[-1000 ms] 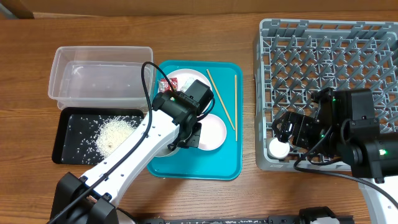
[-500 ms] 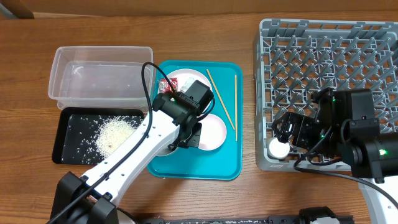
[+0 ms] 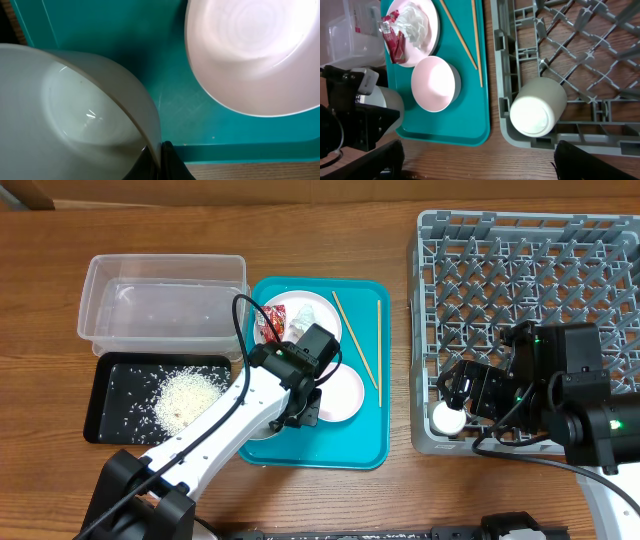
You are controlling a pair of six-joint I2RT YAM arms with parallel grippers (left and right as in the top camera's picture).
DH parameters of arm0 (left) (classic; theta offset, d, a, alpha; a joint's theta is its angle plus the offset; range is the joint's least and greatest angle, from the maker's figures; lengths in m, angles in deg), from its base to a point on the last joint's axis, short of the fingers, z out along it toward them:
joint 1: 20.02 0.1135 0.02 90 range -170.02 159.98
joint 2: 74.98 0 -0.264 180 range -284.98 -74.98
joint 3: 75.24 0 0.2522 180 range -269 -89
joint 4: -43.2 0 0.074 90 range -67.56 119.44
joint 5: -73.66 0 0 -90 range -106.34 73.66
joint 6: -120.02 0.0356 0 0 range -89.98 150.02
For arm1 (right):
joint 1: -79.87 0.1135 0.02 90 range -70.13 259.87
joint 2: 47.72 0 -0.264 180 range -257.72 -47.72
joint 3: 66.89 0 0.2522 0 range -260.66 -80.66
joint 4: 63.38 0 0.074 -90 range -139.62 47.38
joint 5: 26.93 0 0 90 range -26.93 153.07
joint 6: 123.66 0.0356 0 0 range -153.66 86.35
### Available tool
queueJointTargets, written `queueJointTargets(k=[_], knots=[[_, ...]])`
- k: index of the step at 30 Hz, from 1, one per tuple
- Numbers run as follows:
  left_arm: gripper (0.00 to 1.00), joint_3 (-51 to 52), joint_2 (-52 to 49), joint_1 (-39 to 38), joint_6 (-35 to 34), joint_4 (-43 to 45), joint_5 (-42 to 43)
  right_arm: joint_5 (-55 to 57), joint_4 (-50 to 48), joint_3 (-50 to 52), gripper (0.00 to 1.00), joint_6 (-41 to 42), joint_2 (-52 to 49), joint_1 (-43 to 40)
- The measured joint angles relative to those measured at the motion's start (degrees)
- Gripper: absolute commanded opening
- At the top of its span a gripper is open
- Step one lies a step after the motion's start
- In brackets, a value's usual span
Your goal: Sort waste into correct bins and load items into the dishwasher
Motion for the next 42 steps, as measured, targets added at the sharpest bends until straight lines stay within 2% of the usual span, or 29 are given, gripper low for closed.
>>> queueJointTargets(k=[42], knots=[[0.07, 4.42, 0.00, 0.00, -0.11, 4.59, -0.15, -0.02, 0.22, 0.00, 0.98, 0.02, 0.00, 0.00]])
